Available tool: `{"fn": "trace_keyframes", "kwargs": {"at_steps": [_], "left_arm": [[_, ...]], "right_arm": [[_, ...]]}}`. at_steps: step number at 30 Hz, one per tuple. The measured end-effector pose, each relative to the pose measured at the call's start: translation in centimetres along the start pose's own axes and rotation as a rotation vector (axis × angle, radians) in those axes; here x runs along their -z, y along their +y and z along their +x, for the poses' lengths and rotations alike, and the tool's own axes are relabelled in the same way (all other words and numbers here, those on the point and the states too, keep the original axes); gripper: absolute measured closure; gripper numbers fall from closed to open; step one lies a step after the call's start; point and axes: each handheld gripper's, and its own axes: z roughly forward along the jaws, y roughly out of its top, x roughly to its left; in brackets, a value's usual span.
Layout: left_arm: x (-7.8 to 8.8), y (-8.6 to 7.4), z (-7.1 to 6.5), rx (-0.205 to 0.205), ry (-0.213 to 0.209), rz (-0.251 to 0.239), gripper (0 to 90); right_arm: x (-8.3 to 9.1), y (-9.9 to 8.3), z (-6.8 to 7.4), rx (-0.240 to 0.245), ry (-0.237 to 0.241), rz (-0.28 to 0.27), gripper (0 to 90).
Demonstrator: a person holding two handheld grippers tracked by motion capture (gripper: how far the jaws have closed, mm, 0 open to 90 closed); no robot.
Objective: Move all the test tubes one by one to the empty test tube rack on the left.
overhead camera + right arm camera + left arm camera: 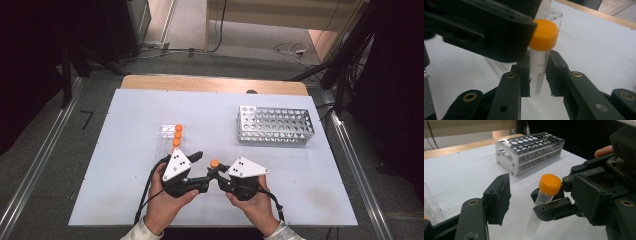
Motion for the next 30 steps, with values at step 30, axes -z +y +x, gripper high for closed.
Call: {"fn": "trace_keyframes", "kwargs": {"at_steps": [30], "left_arm": [[-0.28,-0.43,-0.6,-0.042,-0.018,0.013,65.9]], "right_arm": [[-0.26,-0.04,0.43,-0.002,0.021,0.007,71.9]]}}
